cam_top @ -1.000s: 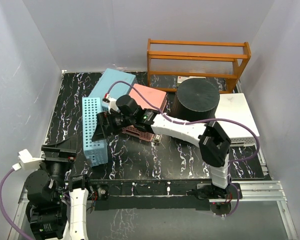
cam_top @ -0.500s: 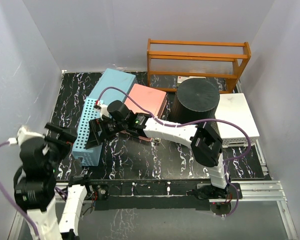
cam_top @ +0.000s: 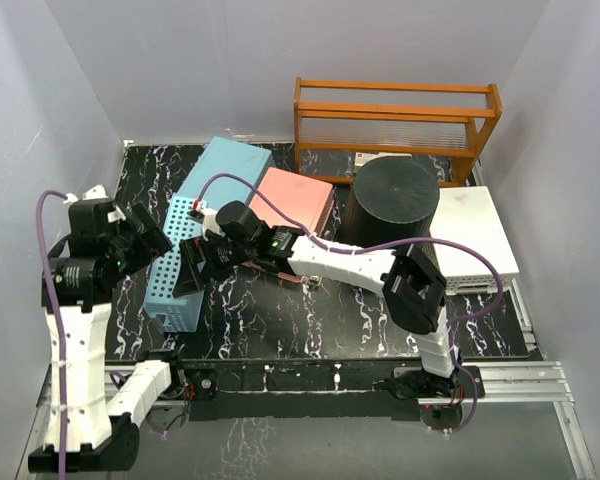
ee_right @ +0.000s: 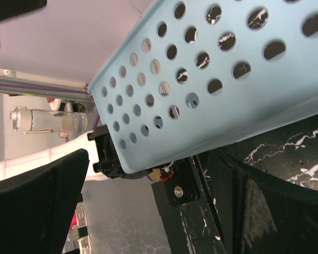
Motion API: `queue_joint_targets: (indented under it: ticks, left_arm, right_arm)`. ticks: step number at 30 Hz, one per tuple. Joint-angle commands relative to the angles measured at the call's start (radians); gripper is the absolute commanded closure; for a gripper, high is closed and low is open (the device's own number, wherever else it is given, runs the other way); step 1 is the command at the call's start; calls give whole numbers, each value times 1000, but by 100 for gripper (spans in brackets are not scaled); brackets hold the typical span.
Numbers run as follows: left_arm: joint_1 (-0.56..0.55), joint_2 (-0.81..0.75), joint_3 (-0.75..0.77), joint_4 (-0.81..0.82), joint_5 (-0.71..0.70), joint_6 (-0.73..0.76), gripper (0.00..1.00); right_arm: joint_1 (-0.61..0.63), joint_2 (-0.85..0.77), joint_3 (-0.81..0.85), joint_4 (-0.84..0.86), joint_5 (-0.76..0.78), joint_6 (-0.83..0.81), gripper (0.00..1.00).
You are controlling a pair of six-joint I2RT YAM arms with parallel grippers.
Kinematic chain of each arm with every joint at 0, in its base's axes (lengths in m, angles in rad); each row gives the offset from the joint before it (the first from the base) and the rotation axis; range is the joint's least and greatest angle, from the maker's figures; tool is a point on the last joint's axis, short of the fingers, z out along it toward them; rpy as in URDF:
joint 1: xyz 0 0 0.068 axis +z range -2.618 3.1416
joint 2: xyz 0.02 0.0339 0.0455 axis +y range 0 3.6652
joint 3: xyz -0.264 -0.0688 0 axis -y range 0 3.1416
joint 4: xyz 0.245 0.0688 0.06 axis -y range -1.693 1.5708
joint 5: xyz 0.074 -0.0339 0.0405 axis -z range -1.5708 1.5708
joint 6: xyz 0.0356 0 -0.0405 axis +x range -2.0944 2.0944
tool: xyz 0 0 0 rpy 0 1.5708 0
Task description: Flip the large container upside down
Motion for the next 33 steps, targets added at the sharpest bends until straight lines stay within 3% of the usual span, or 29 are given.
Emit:
queue_joint_targets:
  ticks: [1, 12, 17, 20, 22, 27, 30, 33]
  left_arm:
    - [-4, 52, -5, 66, 15, 67, 19]
    - [11, 102, -165, 167, 45, 146, 29]
    - [80, 118, -212, 201, 156, 174, 38]
    - [98, 124, -209, 212, 179, 177, 54]
    - [102, 134, -203, 215, 180, 182, 72]
    - [105, 150, -184, 228, 172, 193, 82]
    - [108, 163, -180, 236, 171, 198, 100]
    - [112, 174, -181, 242, 170, 204, 100]
  right_arm:
    - [-4, -85, -32, 17, 17, -27, 4]
    - [-3, -106, -75, 2, 43, -30, 3]
    - [-3, -97, -65, -1, 44, -31, 3]
    - [-4, -95, -60, -3, 46, -32, 3]
    - [-3, -94, -55, -3, 47, -32, 3]
    - [-3, -82, -34, -24, 59, -39, 3]
    - [-4, -79, -25, -38, 66, -43, 3]
    - [-3, -89, -33, -38, 72, -42, 3]
